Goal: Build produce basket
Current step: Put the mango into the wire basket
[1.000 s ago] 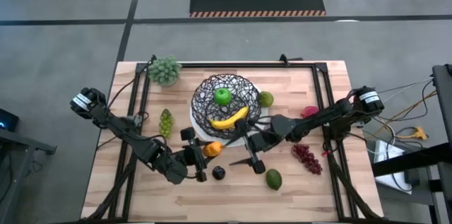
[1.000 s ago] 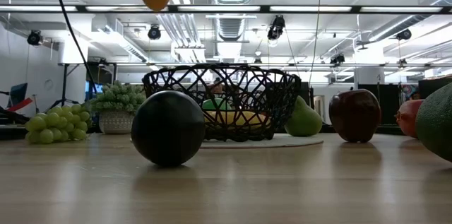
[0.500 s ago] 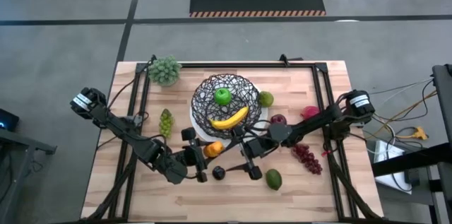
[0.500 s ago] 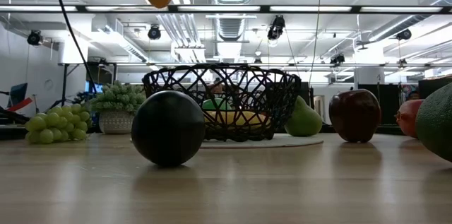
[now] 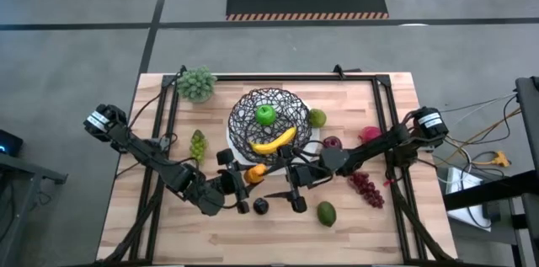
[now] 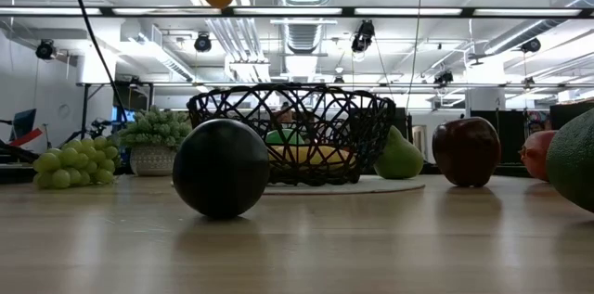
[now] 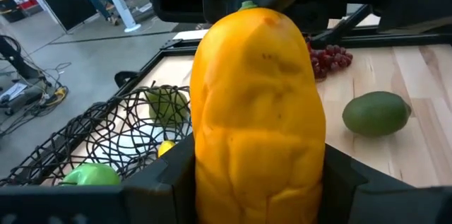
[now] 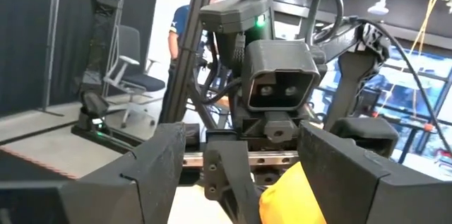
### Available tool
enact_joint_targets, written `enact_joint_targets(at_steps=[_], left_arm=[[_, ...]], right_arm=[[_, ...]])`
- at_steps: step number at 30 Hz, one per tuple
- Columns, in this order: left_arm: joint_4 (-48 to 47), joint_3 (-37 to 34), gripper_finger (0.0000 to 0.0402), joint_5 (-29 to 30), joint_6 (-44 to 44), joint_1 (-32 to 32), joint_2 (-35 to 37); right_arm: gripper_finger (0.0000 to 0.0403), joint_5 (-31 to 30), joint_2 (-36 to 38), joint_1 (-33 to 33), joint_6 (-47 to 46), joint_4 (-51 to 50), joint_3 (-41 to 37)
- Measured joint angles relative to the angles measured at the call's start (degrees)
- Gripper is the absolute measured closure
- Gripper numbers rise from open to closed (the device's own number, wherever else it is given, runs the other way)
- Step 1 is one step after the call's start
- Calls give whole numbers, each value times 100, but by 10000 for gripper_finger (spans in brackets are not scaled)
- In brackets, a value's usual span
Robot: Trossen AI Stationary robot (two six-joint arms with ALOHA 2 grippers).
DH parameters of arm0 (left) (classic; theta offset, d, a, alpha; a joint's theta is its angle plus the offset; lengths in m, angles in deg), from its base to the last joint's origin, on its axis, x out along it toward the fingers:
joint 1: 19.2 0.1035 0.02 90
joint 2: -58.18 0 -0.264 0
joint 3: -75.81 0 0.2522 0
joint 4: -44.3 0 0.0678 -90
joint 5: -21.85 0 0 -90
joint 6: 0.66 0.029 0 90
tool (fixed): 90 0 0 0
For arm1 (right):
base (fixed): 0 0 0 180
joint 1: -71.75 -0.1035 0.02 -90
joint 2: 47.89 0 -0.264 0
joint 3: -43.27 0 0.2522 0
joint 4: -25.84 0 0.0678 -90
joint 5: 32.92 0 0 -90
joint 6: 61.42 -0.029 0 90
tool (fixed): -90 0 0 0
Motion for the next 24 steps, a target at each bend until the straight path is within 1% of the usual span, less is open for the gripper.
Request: enact_joint_targets(at_steps=[7, 9, 12, 13, 16, 20, 24], left_arm=[[-6, 1, 234, 167, -17, 22, 0], [-62, 2, 234, 3, 21, 8, -12], [-75, -2, 234, 3, 18, 0, -17], [-47, -2, 234, 37, 20, 6, -13], [-56, -2, 234, 65, 21, 13, -15], [-27, -2, 234, 109, 28, 53, -11], [338, -2, 234, 144, 364, 115, -4]], right_arm=[[127, -102, 55, 24, 131, -12, 29], [123, -256, 136, 48, 231, 70, 39], [118, -516, 266, 66, 367, 79, 60], [117, -565, 311, 59, 368, -65, 59], [116, -556, 319, 74, 201, -394, 47], [117, -577, 272, 97, -110, -488, 47], [117, -528, 124, 155, -371, -550, 46]])
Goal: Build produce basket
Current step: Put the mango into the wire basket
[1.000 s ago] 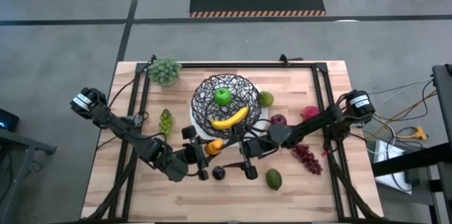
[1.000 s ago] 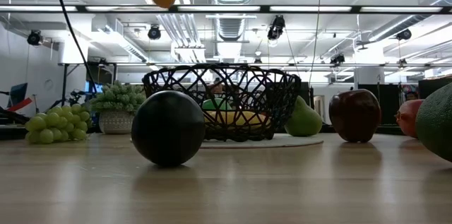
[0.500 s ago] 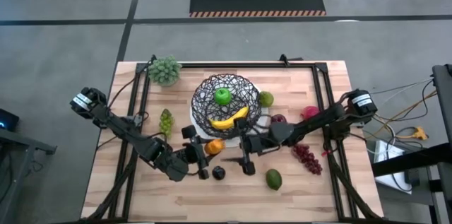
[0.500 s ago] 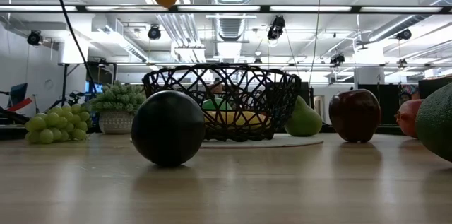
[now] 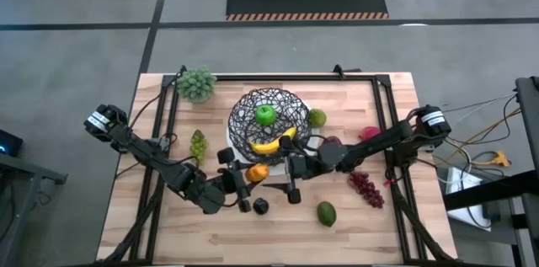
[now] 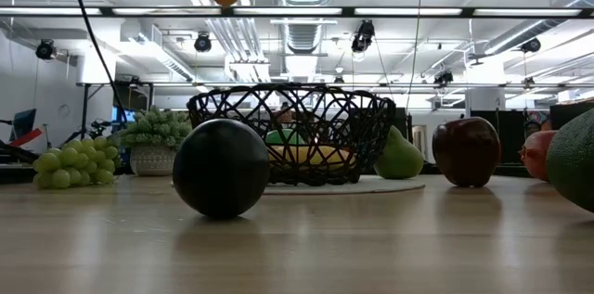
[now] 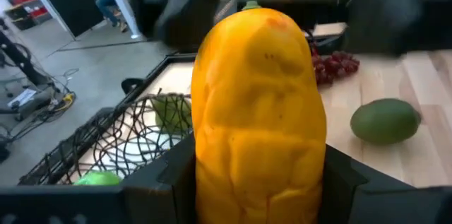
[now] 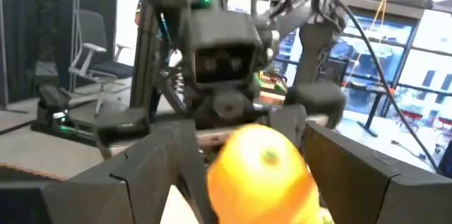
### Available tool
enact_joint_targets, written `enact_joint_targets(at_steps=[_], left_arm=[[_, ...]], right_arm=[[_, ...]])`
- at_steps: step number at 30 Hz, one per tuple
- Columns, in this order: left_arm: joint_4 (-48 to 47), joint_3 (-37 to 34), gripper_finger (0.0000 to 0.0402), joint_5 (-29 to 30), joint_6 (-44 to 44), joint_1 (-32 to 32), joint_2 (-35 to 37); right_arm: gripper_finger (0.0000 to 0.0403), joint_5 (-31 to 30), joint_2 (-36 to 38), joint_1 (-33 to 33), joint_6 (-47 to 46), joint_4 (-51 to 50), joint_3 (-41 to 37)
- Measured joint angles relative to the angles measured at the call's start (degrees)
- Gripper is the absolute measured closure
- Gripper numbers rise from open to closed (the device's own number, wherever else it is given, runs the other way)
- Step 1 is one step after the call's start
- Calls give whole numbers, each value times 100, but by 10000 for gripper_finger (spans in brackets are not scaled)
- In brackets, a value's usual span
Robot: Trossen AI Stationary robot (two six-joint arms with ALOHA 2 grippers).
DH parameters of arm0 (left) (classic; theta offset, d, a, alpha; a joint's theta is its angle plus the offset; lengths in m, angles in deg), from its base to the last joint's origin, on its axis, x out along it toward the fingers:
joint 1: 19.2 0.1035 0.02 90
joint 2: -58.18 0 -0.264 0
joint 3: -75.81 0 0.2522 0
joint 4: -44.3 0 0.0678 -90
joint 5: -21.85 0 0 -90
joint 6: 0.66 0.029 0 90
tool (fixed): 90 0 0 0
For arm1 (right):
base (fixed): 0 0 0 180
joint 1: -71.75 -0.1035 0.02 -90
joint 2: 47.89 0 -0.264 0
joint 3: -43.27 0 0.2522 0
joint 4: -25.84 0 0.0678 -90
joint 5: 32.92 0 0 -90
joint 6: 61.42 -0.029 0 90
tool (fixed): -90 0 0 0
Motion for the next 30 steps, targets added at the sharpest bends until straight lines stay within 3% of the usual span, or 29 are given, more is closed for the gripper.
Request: enact_joint_targets(at_steps=[6, 11, 16, 24, 30], left_arm=[[349, 2, 234, -38, 416, 34, 7], [365, 2, 231, -39, 410, 40, 13], [375, 2, 201, -37, 404, 40, 13], [282, 2, 113, -2, 670, 49, 16], [-605, 2, 87, -7, 729, 1, 348]], right_arm=[[139, -11, -181, 22, -4, 23, 30], [191, 129, -194, 28, 46, 3, 101], [239, 130, -194, 28, 48, -23, 123], [243, 149, -194, 42, -13, -49, 125], [243, 77, -107, 187, -307, -488, 125]])
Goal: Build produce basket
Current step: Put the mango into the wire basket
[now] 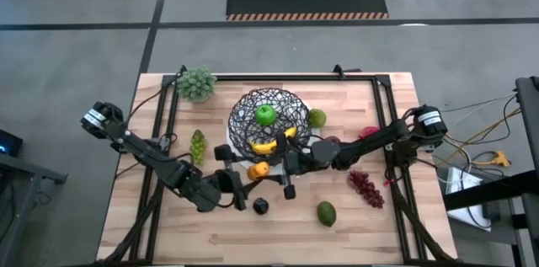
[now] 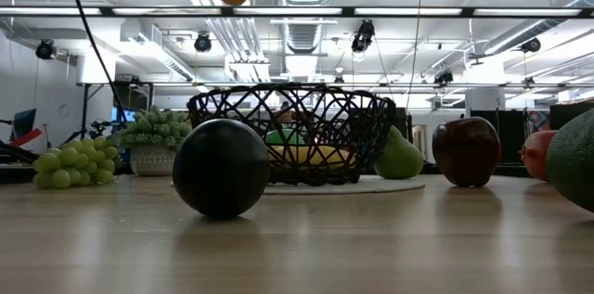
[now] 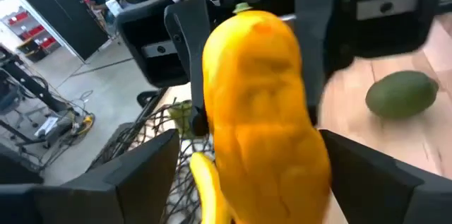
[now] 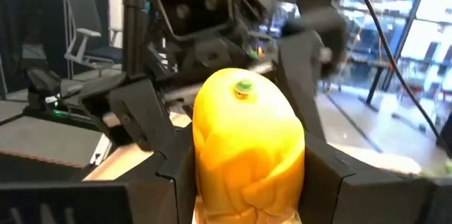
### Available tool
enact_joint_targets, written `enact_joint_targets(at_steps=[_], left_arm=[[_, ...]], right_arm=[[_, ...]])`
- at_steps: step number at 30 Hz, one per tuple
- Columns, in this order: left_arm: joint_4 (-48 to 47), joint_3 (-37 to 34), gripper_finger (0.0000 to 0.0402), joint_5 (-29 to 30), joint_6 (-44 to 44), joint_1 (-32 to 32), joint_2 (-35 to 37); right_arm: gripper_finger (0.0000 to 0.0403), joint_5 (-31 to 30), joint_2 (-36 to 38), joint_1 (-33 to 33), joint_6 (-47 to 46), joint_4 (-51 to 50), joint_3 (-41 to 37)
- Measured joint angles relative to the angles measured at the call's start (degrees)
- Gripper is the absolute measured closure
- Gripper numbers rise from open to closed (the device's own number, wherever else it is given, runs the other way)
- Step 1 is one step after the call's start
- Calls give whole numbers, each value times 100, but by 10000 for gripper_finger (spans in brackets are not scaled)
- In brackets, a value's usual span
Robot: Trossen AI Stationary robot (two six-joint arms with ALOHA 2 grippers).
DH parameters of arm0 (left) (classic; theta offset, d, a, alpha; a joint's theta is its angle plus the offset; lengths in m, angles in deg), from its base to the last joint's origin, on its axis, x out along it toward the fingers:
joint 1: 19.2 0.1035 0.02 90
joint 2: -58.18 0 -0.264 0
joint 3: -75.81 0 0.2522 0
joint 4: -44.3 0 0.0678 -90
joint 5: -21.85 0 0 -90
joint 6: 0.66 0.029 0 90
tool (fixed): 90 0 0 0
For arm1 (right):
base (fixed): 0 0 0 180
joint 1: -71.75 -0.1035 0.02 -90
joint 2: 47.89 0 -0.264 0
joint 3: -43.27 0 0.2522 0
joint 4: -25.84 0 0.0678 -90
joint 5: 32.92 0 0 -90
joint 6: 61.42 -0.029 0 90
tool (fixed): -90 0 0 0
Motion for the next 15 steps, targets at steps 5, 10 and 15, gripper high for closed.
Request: enact_joint_targets(at_steps=[5, 10, 15], left_arm=[[-1087, -7, 86, 20, -378, -2, 490], [-1262, -552, 86, 22, -687, -60, 947], [-1170, -1175, 85, 39, -1216, -52, 1367]], right_arm=[[243, -448, 256, 193, -462, -1088, 68], [243, -1278, 472, 485, -812, -3305, 535], [243, -1908, 405, 977, -1065, -5459, 1179]])
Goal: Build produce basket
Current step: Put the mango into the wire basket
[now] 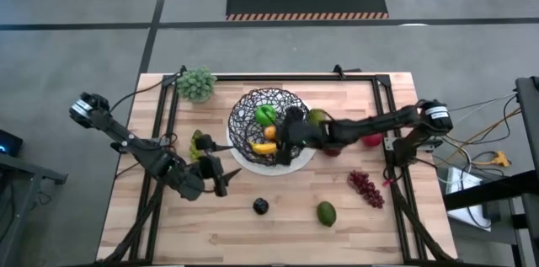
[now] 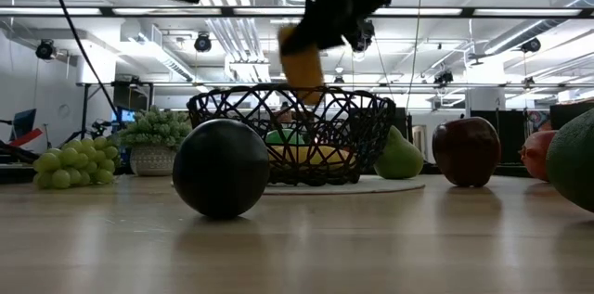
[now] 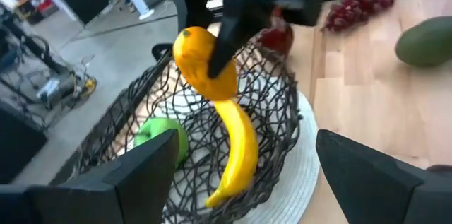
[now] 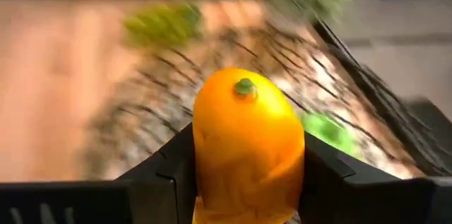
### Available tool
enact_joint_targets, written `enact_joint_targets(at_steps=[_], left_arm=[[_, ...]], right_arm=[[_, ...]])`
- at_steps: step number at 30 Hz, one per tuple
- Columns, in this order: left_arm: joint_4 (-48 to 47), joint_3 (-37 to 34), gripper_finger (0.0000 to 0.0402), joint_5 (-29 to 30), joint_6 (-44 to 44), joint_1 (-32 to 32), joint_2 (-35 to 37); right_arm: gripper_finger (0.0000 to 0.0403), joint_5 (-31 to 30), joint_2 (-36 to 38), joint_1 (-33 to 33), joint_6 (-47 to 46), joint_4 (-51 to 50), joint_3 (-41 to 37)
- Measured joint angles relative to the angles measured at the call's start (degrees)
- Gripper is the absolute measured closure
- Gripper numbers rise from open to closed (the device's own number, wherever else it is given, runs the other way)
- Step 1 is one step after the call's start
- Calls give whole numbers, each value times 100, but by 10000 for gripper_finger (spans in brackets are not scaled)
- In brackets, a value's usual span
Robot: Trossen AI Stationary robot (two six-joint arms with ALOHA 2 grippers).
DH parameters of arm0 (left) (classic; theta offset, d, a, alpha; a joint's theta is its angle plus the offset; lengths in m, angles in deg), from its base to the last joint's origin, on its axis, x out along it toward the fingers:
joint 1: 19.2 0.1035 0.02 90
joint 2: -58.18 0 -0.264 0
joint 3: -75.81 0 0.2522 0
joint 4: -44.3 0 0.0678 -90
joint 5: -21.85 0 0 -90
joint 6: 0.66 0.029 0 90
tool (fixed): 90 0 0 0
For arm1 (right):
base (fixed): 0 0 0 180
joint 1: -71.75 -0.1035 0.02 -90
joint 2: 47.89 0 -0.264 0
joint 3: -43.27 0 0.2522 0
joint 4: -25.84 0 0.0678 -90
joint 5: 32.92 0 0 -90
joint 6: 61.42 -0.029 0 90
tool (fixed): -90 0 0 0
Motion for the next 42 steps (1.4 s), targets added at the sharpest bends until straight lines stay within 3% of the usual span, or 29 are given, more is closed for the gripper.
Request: enact_joint_targets(at_steps=[7, 15, 27, 42], left_arm=[[54, -257, 85, 23, -334, -2, 432], [43, -411, 85, 29, -347, -2, 596], [41, -411, 85, 34, -331, -2, 622], [43, -411, 85, 60, -331, -2, 622]], right_arm=[[243, 41, -51, 831, -284, -1350, 476], [243, 633, -56, 1512, -585, -1584, 287], [242, 445, -57, 1619, -837, 546, -585], [189, 238, -60, 1623, -1257, 787, -1033]])
